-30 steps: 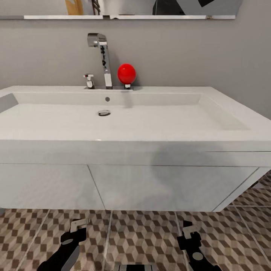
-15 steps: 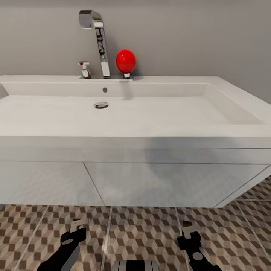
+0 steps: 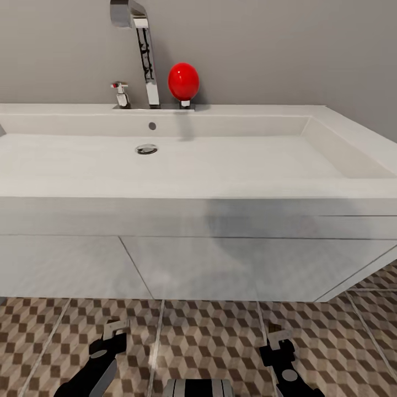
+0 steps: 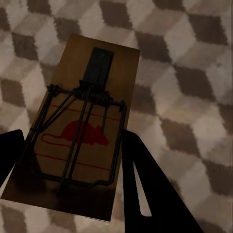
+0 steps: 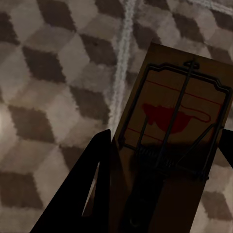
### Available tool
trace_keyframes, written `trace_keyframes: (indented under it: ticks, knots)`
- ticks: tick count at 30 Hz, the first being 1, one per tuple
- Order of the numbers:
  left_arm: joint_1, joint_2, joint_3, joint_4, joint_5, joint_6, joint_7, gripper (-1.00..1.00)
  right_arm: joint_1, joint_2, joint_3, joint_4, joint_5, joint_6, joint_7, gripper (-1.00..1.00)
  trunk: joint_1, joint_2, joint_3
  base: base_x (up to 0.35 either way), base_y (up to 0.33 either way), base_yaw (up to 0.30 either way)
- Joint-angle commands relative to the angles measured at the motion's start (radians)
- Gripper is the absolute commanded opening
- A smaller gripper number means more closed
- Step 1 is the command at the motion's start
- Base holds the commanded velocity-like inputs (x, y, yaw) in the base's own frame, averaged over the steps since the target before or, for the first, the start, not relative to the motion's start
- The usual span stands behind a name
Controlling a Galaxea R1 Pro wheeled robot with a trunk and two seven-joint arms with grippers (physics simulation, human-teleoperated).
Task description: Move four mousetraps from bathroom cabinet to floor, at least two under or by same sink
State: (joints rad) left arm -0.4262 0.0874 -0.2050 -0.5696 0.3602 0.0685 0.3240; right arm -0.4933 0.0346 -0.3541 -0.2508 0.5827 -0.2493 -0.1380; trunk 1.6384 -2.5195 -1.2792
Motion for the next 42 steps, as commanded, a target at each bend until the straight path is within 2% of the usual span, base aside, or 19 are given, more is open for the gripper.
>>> trace_keyframes:
  ticks: [1, 16, 32, 35, 40, 42]
  knots:
    - [0.000, 0.002, -0.008, -0.002, 0.005, 0.002, 0.008, -1.00, -0.001, 0.001, -0.008, 0.001, 0.009, -0.004, 0.000, -1.00, 0.000, 0.000, -0.001, 0.000, 0.000, 0.000]
    - [0.000, 0.002, -0.008, -0.002, 0.005, -0.010, 0.007, -1.00, -0.001, 0.000, -0.008, 0.001, 0.009, -0.005, 0.000, -1.00, 0.000, 0.000, -0.001, 0.000, 0.000, 0.000]
    - [0.000, 0.002, -0.008, -0.001, 0.002, -0.013, 0.019, -1.00, -0.001, -0.001, -0.008, 0.001, 0.009, -0.005, 0.000, -1.00, 0.007, -0.004, -0.063, 0.000, 0.000, 0.000]
    - [0.000, 0.002, -0.007, -0.002, 0.003, -0.021, 0.018, -1.00, -0.001, -0.001, -0.008, 0.001, 0.009, -0.007, 0.000, -1.00, 0.007, -0.004, -0.063, 0.000, 0.000, 0.000]
    - [0.000, 0.001, -0.005, 0.001, 0.002, -0.105, 0.018, -1.00, -0.001, -0.001, -0.008, 0.001, 0.008, -0.032, 0.000, -1.00, 0.007, -0.004, -0.063, 0.000, 0.000, 0.000]
    - [0.000, 0.001, -0.005, 0.005, 0.001, -0.149, 0.017, -1.00, -0.001, -0.001, -0.007, 0.003, 0.008, -0.074, 0.000, -1.00, 0.007, -0.004, -0.063, 0.000, 0.000, 0.000]
